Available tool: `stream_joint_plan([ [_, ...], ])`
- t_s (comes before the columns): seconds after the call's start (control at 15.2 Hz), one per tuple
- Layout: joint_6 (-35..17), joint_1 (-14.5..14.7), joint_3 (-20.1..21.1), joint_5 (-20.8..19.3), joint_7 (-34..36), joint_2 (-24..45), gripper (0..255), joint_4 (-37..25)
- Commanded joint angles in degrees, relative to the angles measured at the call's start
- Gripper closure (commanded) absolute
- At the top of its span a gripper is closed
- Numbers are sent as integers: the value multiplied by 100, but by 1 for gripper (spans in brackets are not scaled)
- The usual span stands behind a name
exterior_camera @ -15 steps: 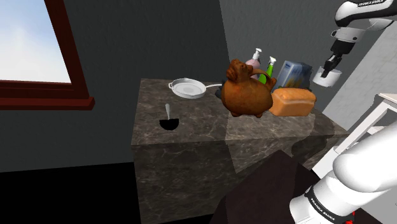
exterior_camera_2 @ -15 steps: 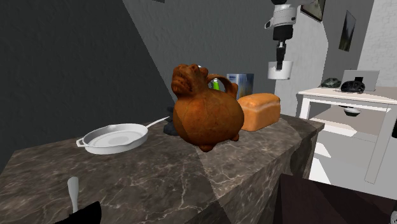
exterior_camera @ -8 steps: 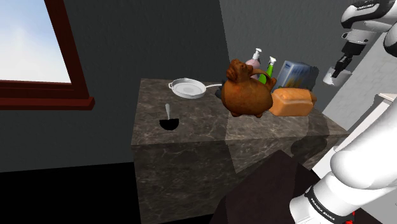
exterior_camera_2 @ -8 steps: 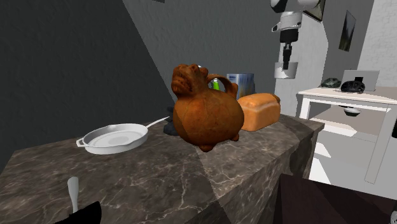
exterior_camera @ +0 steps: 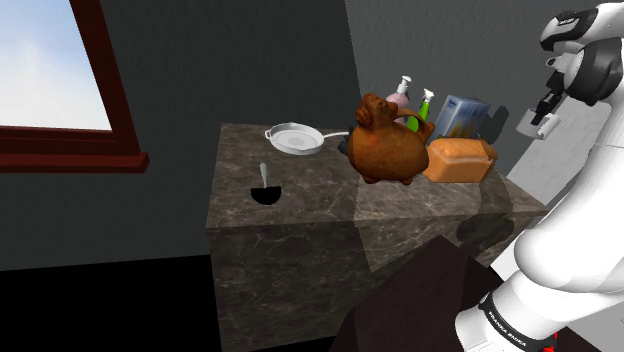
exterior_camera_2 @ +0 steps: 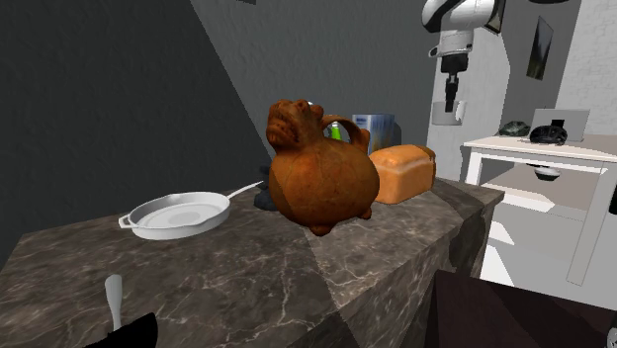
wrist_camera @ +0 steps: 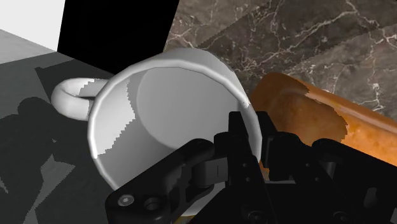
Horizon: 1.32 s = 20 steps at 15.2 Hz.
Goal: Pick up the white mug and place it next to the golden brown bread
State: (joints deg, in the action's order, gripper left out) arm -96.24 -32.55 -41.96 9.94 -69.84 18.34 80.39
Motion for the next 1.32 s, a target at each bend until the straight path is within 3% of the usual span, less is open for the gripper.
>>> stream_joint_plan([
  [0.0, -132, -1, 6, 16, -19, 20, 255, 114],
  [1.25, -1566, 133, 85, 107, -75, 94, 255, 1507],
])
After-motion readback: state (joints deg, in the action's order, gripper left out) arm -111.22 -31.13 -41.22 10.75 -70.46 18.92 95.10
